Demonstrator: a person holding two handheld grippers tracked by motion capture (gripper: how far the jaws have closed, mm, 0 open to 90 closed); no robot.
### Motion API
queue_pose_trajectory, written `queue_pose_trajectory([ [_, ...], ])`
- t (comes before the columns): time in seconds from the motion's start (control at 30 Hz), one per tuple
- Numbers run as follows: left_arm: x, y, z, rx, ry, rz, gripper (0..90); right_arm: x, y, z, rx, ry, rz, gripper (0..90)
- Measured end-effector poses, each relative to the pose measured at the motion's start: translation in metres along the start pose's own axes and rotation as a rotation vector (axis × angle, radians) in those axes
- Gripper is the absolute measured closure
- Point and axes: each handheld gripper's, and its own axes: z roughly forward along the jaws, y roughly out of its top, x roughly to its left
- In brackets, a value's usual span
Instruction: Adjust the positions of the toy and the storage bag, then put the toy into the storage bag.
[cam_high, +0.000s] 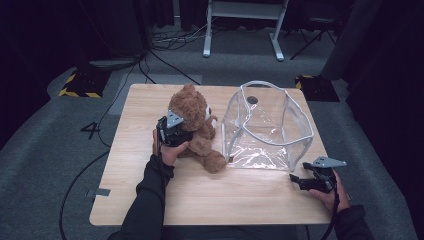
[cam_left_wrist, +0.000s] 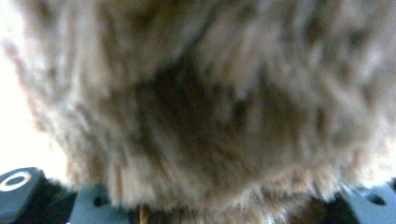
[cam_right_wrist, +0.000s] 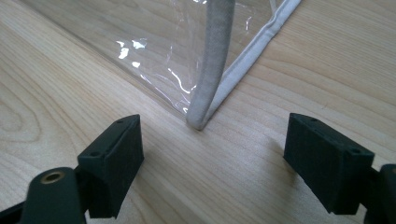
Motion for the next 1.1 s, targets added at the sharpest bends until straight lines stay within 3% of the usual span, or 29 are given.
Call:
queue_pose_trajectory([
  [0.17,0.0050,-0.0015,0.0028,-0.021,-0.009,-0.012,48.5,-0.0001,0.0000,0.0000,0.000,0.000,0.000,19.5],
  [0.8,0.0035,-0.0022,0.0002,-0.018,-0.031,-0.006,48.9,-0.0002,0.0000,0.0001,0.000,0.001,0.002,19.5],
  [1.1,0.0010,-0.0027,-0.0033,-0.041,-0.043,-0.010,50.4,-0.0004,0.0002,0.0002,0.000,0.001,0.000,19.5],
])
